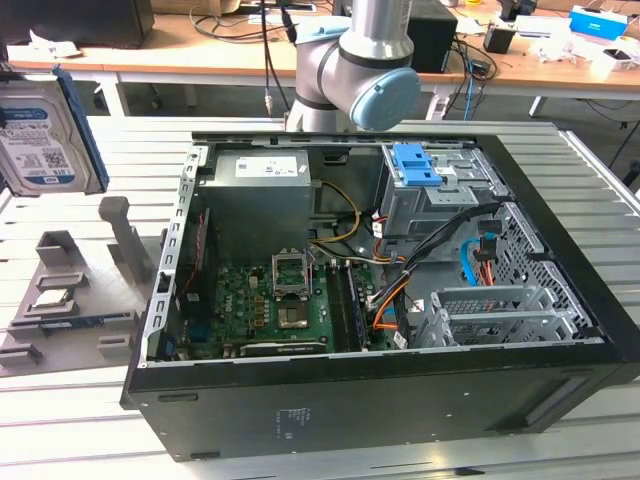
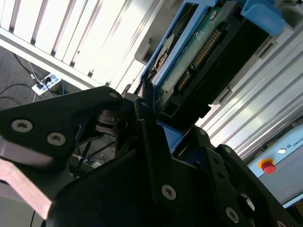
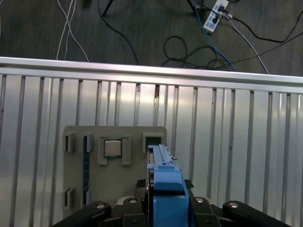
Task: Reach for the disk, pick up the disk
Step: 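Pick up the disk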
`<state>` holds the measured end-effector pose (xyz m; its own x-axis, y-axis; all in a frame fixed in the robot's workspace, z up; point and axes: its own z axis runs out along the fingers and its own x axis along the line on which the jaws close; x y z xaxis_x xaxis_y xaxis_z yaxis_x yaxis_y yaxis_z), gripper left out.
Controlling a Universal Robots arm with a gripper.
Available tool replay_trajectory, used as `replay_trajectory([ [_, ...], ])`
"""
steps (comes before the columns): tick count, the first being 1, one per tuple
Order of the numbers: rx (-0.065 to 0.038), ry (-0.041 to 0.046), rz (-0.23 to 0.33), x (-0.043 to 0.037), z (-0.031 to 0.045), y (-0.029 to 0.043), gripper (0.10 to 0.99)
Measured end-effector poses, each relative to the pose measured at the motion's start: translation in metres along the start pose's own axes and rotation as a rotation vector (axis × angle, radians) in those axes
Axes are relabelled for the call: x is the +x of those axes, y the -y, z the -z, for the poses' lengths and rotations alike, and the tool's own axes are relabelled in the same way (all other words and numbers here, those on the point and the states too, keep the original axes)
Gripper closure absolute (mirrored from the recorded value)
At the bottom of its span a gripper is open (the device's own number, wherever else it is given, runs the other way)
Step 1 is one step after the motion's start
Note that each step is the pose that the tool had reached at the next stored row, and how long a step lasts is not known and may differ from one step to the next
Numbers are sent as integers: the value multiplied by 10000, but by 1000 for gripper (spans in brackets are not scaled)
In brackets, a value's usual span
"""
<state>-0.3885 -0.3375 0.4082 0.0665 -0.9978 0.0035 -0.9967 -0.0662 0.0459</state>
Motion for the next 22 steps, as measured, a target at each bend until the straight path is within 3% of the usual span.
replay_trajectory([
  [4,1,0,0,-6,131,-6,718],
  [6,1,1,0,-12,274,-12,718],
  [10,0,0,0,-22,477,-20,718],
  [16,2,0,0,-31,673,-29,718],
  [18,2,1,0,-33,787,-34,718],
  [22,0,0,0,-35,888,-38,718],
])
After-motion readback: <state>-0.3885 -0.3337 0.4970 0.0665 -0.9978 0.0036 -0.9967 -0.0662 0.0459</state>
